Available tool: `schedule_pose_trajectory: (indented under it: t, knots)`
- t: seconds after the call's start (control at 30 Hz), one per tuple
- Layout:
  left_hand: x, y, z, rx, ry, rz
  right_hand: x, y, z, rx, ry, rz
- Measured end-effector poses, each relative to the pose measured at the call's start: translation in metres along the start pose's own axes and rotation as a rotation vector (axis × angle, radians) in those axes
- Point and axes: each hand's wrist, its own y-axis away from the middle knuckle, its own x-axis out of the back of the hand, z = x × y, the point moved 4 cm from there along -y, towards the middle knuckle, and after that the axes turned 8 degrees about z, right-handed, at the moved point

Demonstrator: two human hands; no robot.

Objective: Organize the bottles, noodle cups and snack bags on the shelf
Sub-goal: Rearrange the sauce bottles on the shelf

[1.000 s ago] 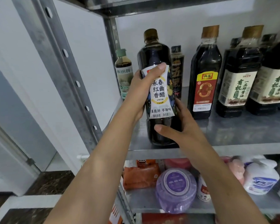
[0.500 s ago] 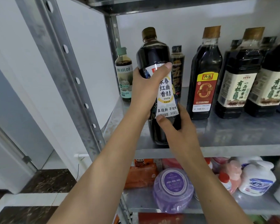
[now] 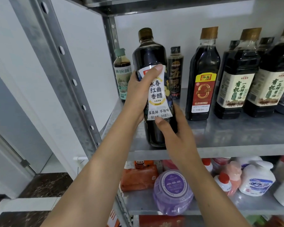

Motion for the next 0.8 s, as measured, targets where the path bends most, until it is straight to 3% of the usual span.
schedule_pose_trajectory:
  t: [0.23, 0.33, 0.6, 0.73, 0.8]
  knots:
    - [0.012, 0.000, -0.003, 0.099, 0.289, -0.122, -0.001, -0.006, 0.005, -0.168, -0.081, -0.155]
    - [0.012, 0.004, 0.000, 0.117, 0.324, -0.190, -0.003, -0.006, 0.004, -0.160, -0.078, -0.141]
    - [0.003, 0.010, 0.008, -0.005, -0.080, -0.045, 0.004, -0.003, 0.002, -0.068, 0.195, 0.120]
    - [-0.004, 0.011, 0.012, -0.075, -0.189, 0.031, 0.004, 0.003, -0.008, 0.052, 0.471, 0.227]
    - [-0.005, 0.011, 0.012, -0.090, -0.180, 0.084, 0.004, 0.006, -0.007, 0.078, 0.483, 0.220]
